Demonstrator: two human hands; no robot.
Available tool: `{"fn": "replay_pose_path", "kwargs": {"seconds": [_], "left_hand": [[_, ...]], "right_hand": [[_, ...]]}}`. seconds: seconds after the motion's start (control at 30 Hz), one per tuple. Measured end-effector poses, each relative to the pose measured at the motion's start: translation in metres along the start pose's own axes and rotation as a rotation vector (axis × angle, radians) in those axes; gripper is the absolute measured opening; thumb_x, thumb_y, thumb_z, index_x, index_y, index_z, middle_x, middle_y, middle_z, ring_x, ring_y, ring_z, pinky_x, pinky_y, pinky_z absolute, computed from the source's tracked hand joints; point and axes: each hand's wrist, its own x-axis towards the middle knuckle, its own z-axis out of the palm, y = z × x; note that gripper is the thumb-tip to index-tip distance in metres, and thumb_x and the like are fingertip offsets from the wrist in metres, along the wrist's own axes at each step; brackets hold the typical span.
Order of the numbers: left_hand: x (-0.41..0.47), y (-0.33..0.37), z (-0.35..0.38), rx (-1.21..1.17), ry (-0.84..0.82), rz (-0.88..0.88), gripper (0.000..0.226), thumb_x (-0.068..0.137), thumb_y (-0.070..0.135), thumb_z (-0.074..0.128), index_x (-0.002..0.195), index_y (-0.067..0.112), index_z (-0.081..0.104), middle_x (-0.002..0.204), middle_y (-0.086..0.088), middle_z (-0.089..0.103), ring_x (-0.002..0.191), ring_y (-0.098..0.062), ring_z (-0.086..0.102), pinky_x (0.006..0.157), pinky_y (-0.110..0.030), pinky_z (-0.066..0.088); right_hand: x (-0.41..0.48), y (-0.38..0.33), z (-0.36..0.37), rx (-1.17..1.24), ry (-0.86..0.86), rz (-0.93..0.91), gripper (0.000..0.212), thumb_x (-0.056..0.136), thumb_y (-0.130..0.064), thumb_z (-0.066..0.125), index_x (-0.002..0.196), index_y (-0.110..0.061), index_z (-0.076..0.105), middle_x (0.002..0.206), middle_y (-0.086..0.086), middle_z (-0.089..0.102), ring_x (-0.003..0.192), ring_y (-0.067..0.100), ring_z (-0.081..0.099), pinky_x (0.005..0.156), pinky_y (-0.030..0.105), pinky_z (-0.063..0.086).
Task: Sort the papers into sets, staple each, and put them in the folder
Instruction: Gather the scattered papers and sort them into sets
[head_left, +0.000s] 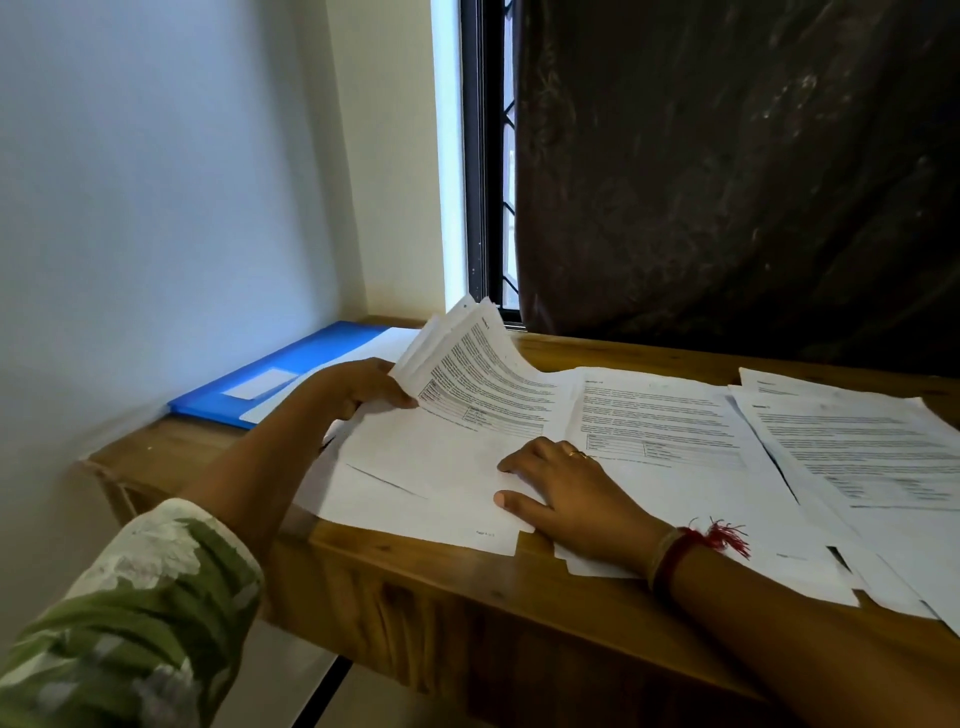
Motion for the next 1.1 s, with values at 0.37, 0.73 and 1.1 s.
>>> {"fn": "replay_pose_path", "kwargs": {"seconds": [0.37,0.73,1.1], "left_hand": [[-0.016,-0.023,-0.051,-0.615,0.142,0.356,0.059,0.072,0.01,0.072,0.129,0.006,0.055,0.126,-0.016,0.062,0.097,-0.026,0.067,0.077,-0.039,0.058],[0.003,0.012,0.015,-1.103,0.058,0.34,0.027,0.096,0.011,0.053,0.084,0.011,0.077,0.082,-0.004,0.074,0.072,-0.016,0.071,0.081,-0.032,0.053],[0.043,0.05,0.09,-1.04,-0.27,0.365,0.078,0.047,0.024,0.094,0.118,0.011,0.063,0.113,-0.012,0.067,0.097,-0.026,0.066,0.085,-0.039,0.055]], "right_hand": [[-0.02,0.022,-0.053,0.093,0.3,0.184,0.07,0.077,-0.076,0.038,0.131,-0.033,0.05,0.146,-0.005,0.037,0.134,0.018,0.035,0.108,0.036,0.033],[-0.084,0.069,-0.048,-0.102,-0.24,0.142,0.084,0.068,-0.093,0.015,0.143,-0.056,0.011,0.156,-0.021,0.009,0.143,0.004,0.01,0.116,0.03,0.008],[-0.019,0.081,-0.052,-0.035,-0.144,0.219,0.071,0.082,-0.072,0.039,0.145,-0.04,0.033,0.155,-0.006,0.03,0.14,0.017,0.031,0.116,0.038,0.026]]}}
